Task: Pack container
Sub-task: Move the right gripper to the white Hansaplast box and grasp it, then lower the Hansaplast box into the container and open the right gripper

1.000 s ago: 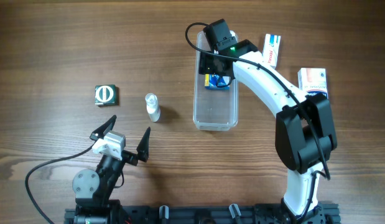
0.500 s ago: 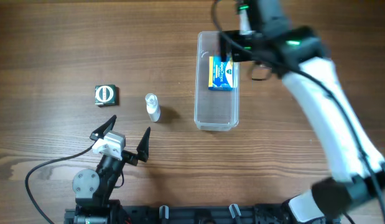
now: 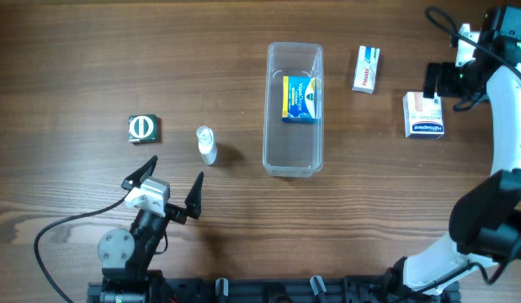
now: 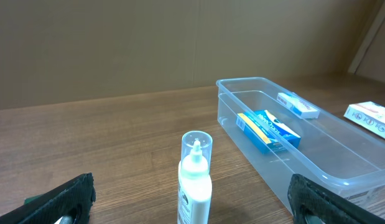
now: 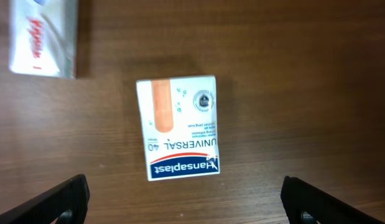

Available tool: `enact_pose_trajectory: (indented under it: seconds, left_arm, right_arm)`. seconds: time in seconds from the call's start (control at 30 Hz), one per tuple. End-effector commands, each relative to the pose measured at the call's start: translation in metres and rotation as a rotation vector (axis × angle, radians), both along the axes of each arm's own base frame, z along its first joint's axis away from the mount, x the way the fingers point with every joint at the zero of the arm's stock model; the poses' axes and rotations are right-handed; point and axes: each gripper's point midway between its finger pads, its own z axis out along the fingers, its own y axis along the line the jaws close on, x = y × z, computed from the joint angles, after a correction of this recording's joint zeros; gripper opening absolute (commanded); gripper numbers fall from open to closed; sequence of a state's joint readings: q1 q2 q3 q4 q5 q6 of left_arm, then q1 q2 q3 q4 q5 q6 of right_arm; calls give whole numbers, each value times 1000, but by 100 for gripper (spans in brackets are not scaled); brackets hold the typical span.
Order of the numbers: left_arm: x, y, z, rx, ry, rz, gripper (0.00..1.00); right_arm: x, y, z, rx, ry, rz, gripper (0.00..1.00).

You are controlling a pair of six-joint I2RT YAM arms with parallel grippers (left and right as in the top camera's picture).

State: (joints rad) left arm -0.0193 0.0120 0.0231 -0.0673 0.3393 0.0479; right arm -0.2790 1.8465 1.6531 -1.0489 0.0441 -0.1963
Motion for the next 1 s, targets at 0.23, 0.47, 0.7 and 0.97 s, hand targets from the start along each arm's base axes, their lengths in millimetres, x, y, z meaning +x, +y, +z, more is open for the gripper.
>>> enact_pose_trajectory:
  seconds: [0.23,0.47,0.7,0.97]
  left_arm:
    - [0,1,-1,15,-8,2,100]
    - [0,1,-1,15,-8,2,100]
    - [0,1,-1,15,-8,2,100]
    - [0,1,-1,15,-8,2,100]
  right_arm:
    - [1,3,-112,75,219,38,100]
    - [0,1,-137,88,258,33,100]
    - [-1,6,-137,117,262,37,72]
    - [30,55,-54,278,132,60,67]
